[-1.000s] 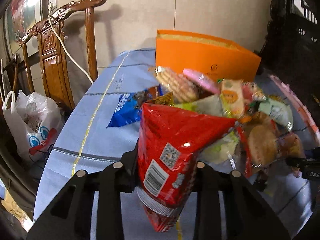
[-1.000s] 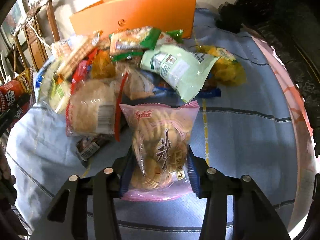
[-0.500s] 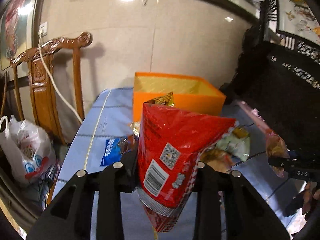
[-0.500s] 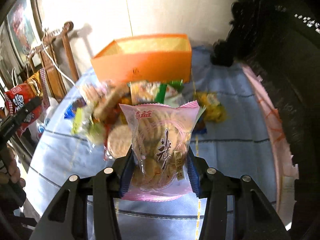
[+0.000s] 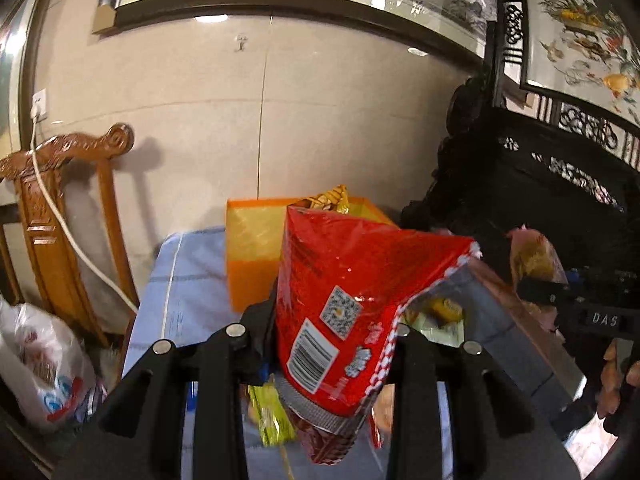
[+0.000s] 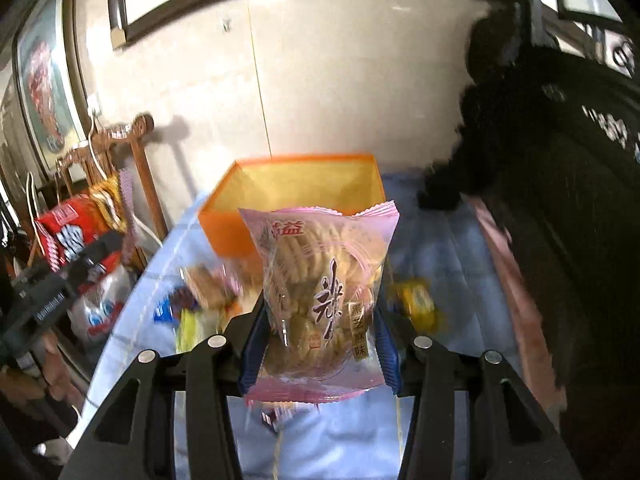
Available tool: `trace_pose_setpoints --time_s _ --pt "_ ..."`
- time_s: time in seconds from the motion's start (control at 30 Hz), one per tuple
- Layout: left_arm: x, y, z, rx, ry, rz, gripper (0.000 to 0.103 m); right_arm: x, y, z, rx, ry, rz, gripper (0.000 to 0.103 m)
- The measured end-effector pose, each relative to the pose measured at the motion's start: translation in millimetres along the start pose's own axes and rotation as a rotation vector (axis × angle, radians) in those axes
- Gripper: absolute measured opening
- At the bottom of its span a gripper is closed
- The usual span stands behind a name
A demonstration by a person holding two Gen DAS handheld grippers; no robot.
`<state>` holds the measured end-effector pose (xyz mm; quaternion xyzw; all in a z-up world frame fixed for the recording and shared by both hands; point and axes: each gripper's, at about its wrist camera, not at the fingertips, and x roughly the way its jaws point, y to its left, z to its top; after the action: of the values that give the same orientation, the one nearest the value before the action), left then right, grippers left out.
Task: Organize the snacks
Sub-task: 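Lift both bags and drop them into the orange box, opening both tools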
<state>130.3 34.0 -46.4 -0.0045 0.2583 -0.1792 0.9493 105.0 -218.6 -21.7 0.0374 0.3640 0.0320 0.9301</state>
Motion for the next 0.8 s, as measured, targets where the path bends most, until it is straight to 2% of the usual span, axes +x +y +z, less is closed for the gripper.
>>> trace_pose_setpoints --time_s 0.13,0.27,0.43,0.5,0.53,0.57,0.6,0.63,0.7,0.8 --pt "30.9 1.0 45.6 -0.03 -0.019 0.001 0.031 13.8 -3.8 62.3 -0.025 -0.039 0.032 0.048" --pt "77.6 3.2 89.3 -0.058 0.002 0.022 0.031 52.3 -9.0 132.0 -0.075 -0.038 0.062 0.048" --pt "144.7 4.6 137.0 -0.052 0.004 0.095 0.031 112.1 -21.2 194.6 -0.11 -0.022 0.058 0.048" --pt "171.3 6.2 151.3 -0.063 0.024 0.113 0.031 132.4 -23.3 206.8 -0.12 -0.023 0.052 0.048" --pt "183.5 8.4 156.3 -0.071 0.034 0.125 0.035 141.6 -24.1 213.1 -0.126 -0.028 0.048 0.052" --pt "199.3 11.5 161.7 -0.073 0.044 0.147 0.044 154.6 -25.4 220.2 -0.131 -0.028 0.048 0.068" --pt "207.4 15.3 160.4 -0.078 0.051 0.166 0.073 167.3 -25.4 224.0 -0.136 -0.012 0.046 0.082" --pt "215.0 19.9 161.4 -0.088 0.049 0.19 0.092 179.7 -26.4 226.8 -0.139 0.008 0.023 0.096" --pt "224.9 29.5 159.7 -0.118 0.044 0.229 0.094 195.9 -31.3 226.2 -0.144 0.011 -0.013 0.096" --pt "224.4 45.9 150.1 -0.176 0.071 0.243 0.094 201.5 -41.8 219.8 -0.116 0.026 -0.009 0.096"
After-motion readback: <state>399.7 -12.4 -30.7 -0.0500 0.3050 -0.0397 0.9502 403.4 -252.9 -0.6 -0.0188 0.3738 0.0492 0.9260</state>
